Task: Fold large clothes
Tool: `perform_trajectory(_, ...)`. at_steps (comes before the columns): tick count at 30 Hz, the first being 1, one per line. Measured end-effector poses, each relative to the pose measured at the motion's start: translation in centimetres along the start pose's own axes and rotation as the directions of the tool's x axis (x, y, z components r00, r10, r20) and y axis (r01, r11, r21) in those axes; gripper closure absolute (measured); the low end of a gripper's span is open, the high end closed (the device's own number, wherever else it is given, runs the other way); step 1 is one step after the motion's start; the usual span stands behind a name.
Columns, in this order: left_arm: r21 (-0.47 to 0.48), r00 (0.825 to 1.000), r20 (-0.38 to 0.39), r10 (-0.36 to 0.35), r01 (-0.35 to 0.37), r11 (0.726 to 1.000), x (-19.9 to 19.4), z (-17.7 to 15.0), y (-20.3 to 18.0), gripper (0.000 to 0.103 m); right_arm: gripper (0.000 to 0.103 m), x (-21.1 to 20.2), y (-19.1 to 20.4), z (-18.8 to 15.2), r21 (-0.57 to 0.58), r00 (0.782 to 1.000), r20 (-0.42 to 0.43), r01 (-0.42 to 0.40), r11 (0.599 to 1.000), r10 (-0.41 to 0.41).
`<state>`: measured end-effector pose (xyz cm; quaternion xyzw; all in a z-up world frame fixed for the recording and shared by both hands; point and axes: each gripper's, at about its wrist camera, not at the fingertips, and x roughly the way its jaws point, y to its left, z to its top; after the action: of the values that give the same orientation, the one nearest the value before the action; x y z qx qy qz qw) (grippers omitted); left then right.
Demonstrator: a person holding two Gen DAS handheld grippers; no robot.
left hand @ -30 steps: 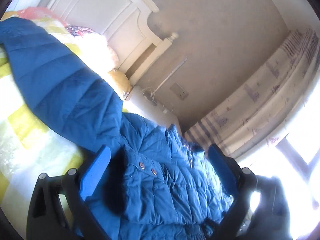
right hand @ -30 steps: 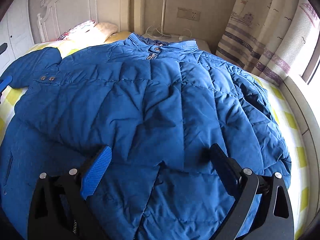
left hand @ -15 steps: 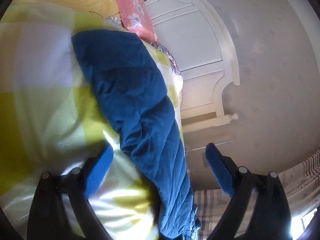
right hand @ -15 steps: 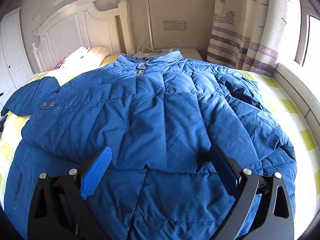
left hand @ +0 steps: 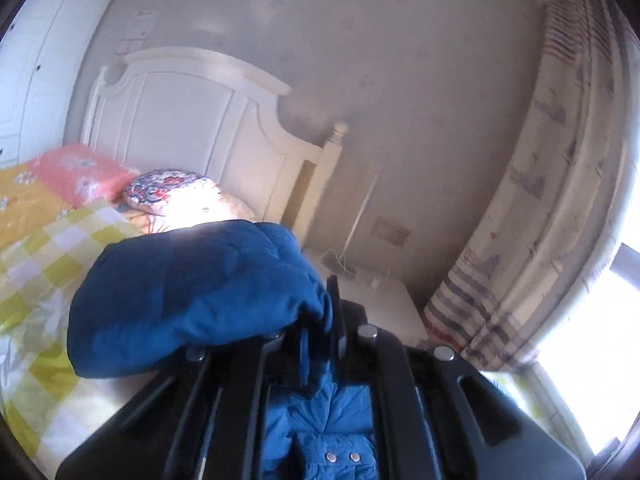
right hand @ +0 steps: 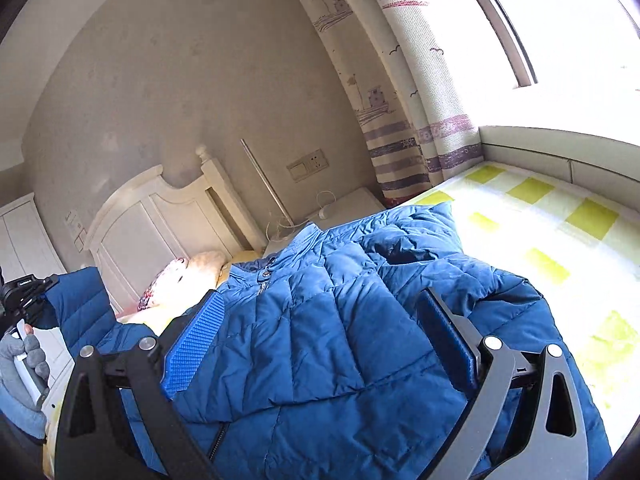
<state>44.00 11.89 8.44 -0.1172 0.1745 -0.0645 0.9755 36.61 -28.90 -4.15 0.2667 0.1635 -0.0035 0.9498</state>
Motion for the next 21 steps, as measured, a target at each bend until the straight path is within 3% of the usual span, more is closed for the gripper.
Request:
perform_trajectory(2, 0.208, 0.993, -0.106, -0.054, 0.075, 0.975, 2.9, -4.1, -8.2, 0.094, 0.009, -0.3, -0.7, 0.3, 0.032, 1.0, 0.017, -0.001, 0.999, 0.0)
perform_trajectory(3, 0.281, 0.981, -0.179, -0.078, 0.126, 0.951, 4.2, -6.6, -11.5, 0.09, 0.009, -0.3, -1.0, 0.4, 0.047, 1.0, 0.023, 0.001, 0.999, -0.002)
perform_trajectory(5, 0.386, 0.941, -0.328, -0.08, 0.21, 0.898, 6.7, -12.1, -16.3, 0.089, 0.009, -0.5, -1.5, 0.5, 0.074, 1.0, 0.03, -0.002, 0.997, 0.0)
perform_trajectory(6, 0.413, 0.916, -0.397, -0.064, 0.241, 0.878, 7.9, -14.7, -17.8, 0.08, 0.009, -0.6, -1.7, 0.5, 0.082, 1.0, 0.029, -0.003, 0.997, 0.0)
perform_trajectory(7, 0.425, 0.887, -0.459, -0.049, 0.268, 0.865, 8.8, -17.3, -18.6, 0.074, 0.009, -0.6, -1.8, 0.5, 0.085, 1.0, 0.028, -0.003, 0.996, 0.0)
perform_trajectory(8, 0.429, 0.862, -0.507, -0.033, 0.285, 0.857, 9.6, -19.5, -18.9, 0.06, 0.009, -0.5, -1.7, 0.5, 0.083, 1.0, 0.025, -0.002, 0.997, 0.0)
perform_trajectory(10, 0.456, 0.869, -0.496, -0.001, 0.262, 0.85, 9.3, -21.6, -18.4, 0.054, 0.009, -0.5, -1.5, 0.3, 0.069, 1.0, 0.018, -0.003, 0.998, 0.002)
perform_trajectory(12, 0.363, 0.834, -0.549, -0.062, 0.304, 0.881, 9.5, -20.6, -17.1, 0.039, 0.009, -0.4, -1.2, 0.2, 0.057, 1.0, 0.014, -0.006, 0.998, 0.006)
perform_trajectory(13, 0.323, 0.82, -0.565, -0.093, 0.323, 0.89, 9.1, -20.2, -16.4, 0.038, 0.009, -0.4, -1.2, 0.0, 0.054, 1.0, 0.011, -0.007, 0.999, 0.006)
perform_trajectory(14, 0.319, 0.828, -0.553, -0.088, 0.308, 0.896, 8.5, -19.5, -15.6, 0.031, 0.009, -0.4, -1.2, 0.0, 0.054, 1.0, 0.008, -0.007, 0.999, 0.006)
perform_trajectory(17, 0.305, 0.872, -0.478, -0.105, 0.277, 0.911, 5.6, -17.6, -13.2, 0.025, 0.009, -0.5, -1.3, -0.1, 0.062, 1.0, 0.008, -0.01, 0.998, 0.01)
perform_trajectory(19, 0.255, 0.909, -0.404, -0.099, 0.216, 0.943, 3.1, -16.5, -10.5, 0.018, 0.009, -0.5, -1.5, -0.1, 0.069, 1.0, 0.007, -0.014, 0.997, 0.013)
perform_trajectory(21, 0.159, 0.927, -0.365, -0.082, 0.148, 0.976, 1.6, -16.0, -6.9, 0.016, 0.009, -0.5, -1.5, -0.1, 0.072, 1.0, 0.003, -0.014, 0.997, 0.014)
